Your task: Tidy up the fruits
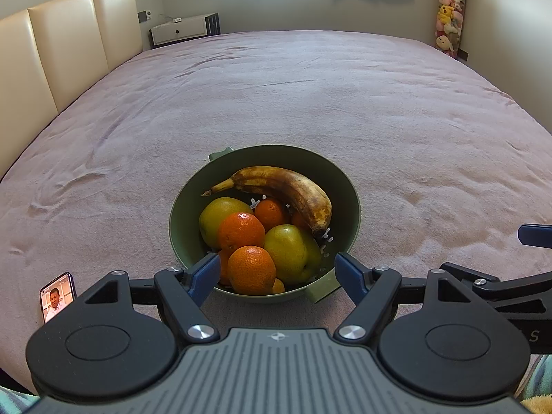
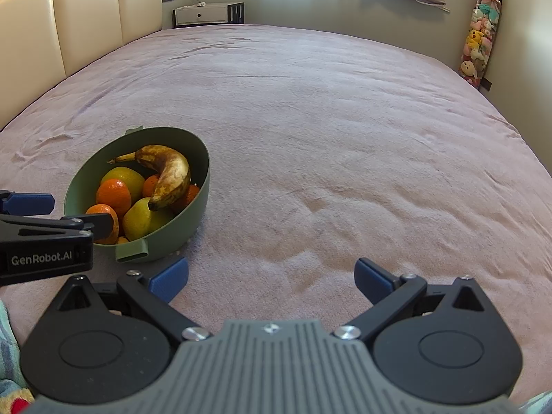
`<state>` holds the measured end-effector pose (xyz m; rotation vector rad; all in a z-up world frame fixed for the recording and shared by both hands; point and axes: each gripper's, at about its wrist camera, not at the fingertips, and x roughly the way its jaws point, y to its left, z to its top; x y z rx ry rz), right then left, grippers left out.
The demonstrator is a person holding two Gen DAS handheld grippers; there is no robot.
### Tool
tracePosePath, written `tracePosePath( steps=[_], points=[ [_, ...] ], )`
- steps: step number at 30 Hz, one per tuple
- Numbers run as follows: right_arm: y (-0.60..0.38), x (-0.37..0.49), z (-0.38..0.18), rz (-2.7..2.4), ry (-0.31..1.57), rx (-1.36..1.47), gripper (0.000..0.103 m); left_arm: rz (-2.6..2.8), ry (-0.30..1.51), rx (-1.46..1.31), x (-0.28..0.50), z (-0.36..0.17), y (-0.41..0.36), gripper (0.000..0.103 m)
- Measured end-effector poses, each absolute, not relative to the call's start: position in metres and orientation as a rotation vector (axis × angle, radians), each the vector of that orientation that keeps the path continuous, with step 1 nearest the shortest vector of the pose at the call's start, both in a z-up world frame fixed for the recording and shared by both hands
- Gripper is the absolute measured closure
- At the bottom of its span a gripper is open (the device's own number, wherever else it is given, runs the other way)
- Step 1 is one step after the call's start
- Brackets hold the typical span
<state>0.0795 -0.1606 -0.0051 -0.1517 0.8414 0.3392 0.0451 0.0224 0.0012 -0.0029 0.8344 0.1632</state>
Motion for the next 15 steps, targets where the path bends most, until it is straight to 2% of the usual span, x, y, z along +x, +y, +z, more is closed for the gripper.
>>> tracePosePath(
  steps=[15],
  points=[
    [-0.1597, 0.0797, -0.0051, 0.341, 0.843, -0.152, 0.004, 0.171, 0.831, 0.002, 0.0445, 0.0045, 0.0227, 0.015]
  ],
)
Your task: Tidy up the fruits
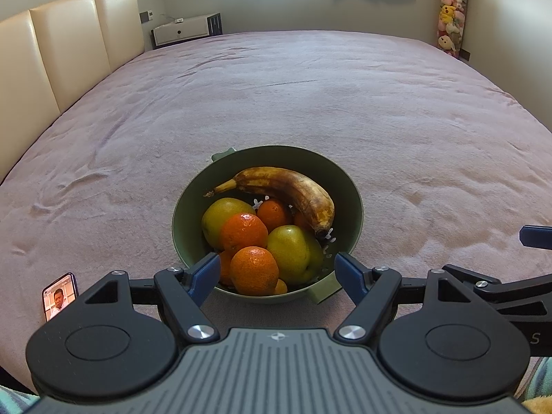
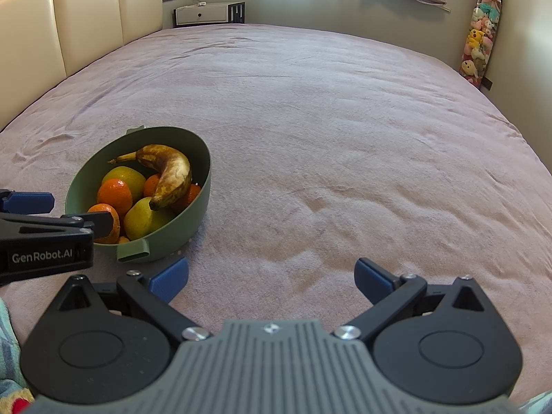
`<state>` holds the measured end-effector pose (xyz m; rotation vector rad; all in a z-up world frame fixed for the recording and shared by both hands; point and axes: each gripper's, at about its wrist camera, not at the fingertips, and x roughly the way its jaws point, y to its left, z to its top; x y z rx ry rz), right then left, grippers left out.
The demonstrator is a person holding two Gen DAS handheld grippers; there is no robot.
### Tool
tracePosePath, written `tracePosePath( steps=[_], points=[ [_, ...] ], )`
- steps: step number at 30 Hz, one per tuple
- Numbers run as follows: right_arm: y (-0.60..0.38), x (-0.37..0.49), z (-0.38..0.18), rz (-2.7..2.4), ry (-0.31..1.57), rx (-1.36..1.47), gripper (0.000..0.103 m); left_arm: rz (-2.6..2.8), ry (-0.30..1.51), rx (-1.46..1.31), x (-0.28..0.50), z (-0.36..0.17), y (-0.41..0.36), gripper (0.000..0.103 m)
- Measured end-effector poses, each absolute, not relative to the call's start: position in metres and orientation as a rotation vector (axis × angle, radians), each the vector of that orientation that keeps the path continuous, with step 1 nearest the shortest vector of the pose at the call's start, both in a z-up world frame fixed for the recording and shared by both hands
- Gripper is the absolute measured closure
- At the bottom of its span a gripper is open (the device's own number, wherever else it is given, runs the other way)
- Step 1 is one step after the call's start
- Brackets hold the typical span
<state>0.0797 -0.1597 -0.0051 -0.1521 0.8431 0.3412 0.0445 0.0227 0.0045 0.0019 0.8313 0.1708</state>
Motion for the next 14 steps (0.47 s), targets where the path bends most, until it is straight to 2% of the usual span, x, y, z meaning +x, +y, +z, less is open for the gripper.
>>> tracePosePath(
  steps=[14],
  points=[
    [-0.1589, 0.0798, -0.0050, 0.342, 0.845, -0.152, 0.004, 0.149, 0.813, 0.012, 0.0429, 0.0058, 0.0193, 0.015]
  ],
)
